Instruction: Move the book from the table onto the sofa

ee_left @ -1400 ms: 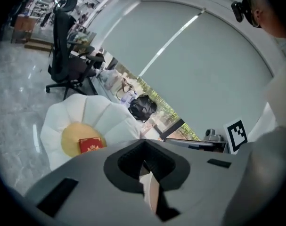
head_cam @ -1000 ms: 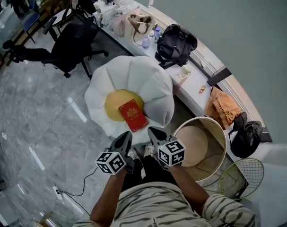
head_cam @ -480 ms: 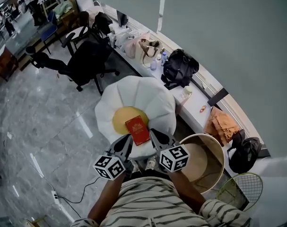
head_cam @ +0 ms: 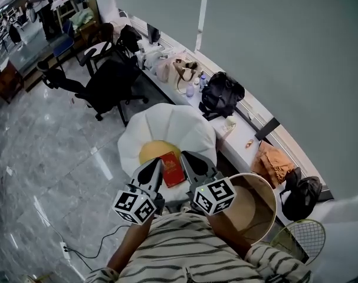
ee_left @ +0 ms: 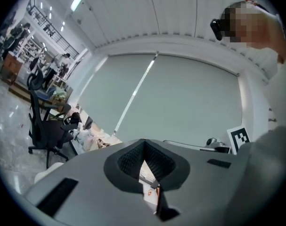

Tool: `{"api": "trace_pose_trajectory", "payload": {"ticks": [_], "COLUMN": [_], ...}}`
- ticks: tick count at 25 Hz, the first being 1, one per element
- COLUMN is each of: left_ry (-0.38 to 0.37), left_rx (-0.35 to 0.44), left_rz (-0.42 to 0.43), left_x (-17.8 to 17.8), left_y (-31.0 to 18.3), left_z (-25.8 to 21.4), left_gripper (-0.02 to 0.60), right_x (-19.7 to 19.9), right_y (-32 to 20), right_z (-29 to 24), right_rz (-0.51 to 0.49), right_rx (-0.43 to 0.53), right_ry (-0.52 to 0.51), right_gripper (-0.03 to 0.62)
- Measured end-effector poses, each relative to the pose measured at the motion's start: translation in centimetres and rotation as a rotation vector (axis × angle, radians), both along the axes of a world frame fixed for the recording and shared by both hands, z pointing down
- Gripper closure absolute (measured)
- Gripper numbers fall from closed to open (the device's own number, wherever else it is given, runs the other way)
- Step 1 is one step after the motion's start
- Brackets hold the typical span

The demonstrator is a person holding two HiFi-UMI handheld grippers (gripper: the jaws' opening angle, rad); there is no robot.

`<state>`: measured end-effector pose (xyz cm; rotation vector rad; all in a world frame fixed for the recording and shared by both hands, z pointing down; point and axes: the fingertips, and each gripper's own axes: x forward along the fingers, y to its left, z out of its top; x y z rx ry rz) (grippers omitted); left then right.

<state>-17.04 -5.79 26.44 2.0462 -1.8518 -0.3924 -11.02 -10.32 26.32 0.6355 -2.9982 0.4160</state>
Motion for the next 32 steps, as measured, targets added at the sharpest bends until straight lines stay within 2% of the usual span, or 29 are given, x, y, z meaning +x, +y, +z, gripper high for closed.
{"api": "trace_pose_trajectory", "payload": {"ticks": [5, 10, 19, 32], "left_ry": [-0.066, -0.096, -0.105, -0.102], "left_rx": [0.056, 0.074, 0.087, 0.077], "left_rz": [-0.015, -0.017, -0.024, -0.021], "left_x": [-0.3, -0.7, -2.0, -2.5], "left_y": [0.0, -0.7, -2.2, -5.0], "left_z": [-2.0, -3.1, -2.8, -2.3], "left_gripper": [0.577, 0.577, 0.577, 0.577], "right_x": [-0.4, -1.1, -1.9, -2.3], "right_y": [0.1, -0.6, -2.0, -4.6], "right_z": [-2.0, -2.6, -2.7, -2.0], "right_rz": [0.006, 0.009, 0.020, 0.030], "right_rx": [0.059, 0.087, 0.115, 0.106], "right_ry": [-0.021, -0.014, -0.022, -0.033], "right_gripper": [0.582, 0.582, 0.582, 0.582]}}
